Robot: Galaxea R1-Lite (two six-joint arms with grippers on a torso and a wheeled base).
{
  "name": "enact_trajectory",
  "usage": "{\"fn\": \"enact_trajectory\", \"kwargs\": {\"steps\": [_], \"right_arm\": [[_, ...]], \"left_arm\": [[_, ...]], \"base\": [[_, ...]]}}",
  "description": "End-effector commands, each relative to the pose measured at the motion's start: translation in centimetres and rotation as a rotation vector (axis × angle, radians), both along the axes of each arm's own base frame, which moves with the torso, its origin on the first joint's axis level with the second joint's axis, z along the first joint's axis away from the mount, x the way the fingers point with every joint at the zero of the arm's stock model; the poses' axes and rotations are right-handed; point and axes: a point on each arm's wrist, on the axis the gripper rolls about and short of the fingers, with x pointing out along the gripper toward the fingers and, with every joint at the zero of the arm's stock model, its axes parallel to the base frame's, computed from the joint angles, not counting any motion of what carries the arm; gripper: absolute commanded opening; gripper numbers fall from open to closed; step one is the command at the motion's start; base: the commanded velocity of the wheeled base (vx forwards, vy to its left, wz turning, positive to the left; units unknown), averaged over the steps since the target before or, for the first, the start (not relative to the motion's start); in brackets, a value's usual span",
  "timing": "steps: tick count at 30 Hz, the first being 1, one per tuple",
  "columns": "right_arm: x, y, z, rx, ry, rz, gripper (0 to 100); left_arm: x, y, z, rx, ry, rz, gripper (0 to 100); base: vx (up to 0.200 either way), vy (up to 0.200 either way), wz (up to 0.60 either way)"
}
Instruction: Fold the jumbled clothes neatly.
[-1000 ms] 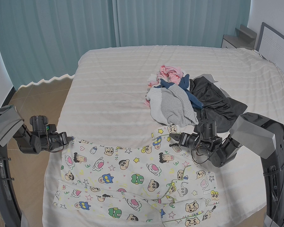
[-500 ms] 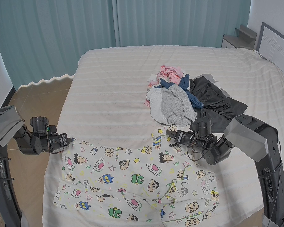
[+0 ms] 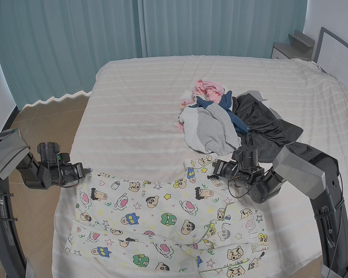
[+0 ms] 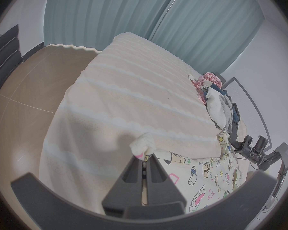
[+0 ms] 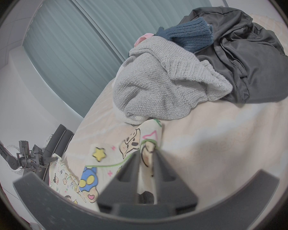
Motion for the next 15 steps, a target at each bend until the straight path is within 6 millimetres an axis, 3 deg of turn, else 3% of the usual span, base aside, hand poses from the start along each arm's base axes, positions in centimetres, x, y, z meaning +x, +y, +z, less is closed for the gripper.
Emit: {"fn": "enact_trajectory", "kwargs": {"steps": [1,15], "right_arm": [[0.0,0.0,0.3,0.004,-0.01,-0.003,0],[-0.7,-1.0,5.1,0.038,-0.09,-0.021,0]], "left_arm": [[0.0,0.0,0.1,0.002,-0.002,0.001,0],[0.4,0.3,1.3,0.049,-0.084,0.058,0]], "base": [[0.0,0.0,0.0],[0.0,0.0,0.0]]}}
